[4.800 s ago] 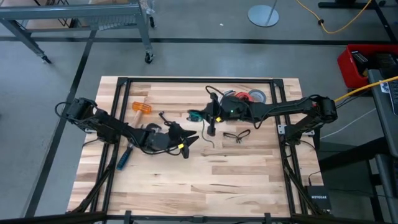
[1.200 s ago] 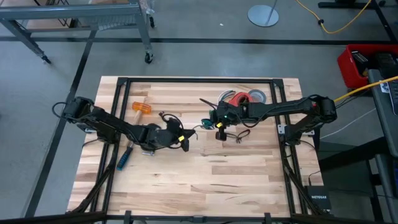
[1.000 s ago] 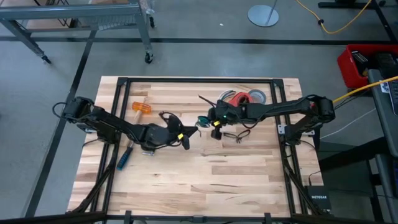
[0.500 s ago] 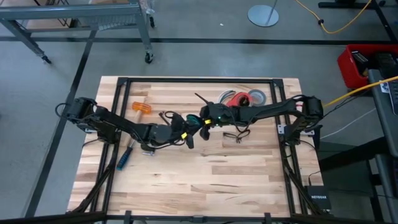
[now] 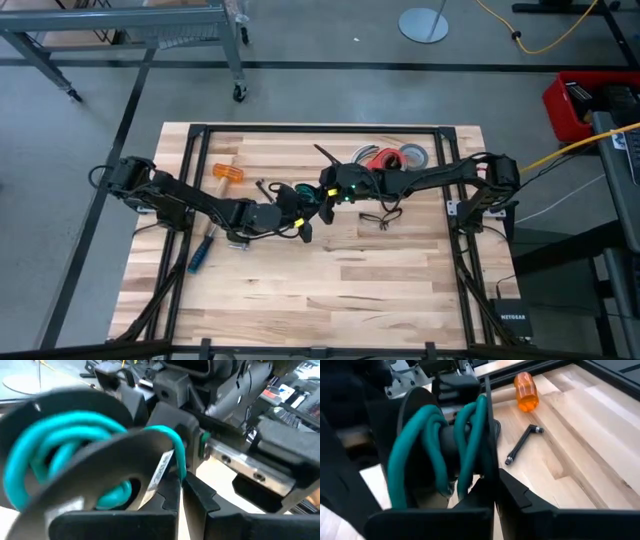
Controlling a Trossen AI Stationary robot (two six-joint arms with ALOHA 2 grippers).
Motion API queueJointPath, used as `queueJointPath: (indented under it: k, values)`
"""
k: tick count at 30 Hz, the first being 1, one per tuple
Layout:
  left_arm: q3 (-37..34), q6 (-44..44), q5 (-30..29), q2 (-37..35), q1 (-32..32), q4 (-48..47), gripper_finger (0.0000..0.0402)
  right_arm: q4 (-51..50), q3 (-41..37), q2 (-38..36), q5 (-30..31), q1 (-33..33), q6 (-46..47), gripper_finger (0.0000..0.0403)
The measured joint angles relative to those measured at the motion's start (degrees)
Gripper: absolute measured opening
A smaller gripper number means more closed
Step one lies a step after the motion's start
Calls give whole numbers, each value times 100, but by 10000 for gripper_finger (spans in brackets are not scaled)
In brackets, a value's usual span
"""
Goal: Coil cords
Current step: Coil the green wire to the spool
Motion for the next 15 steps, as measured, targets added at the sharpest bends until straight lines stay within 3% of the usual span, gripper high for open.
queueJointPath:
  k: [11, 15]
  values:
    - [0, -174, 27, 4, 33, -63, 0, 52, 79, 9, -7, 1, 278, 7]
    - [0, -245, 17, 4, -81, -420, 0, 22, 79, 4, -398, -119, 276, 7]
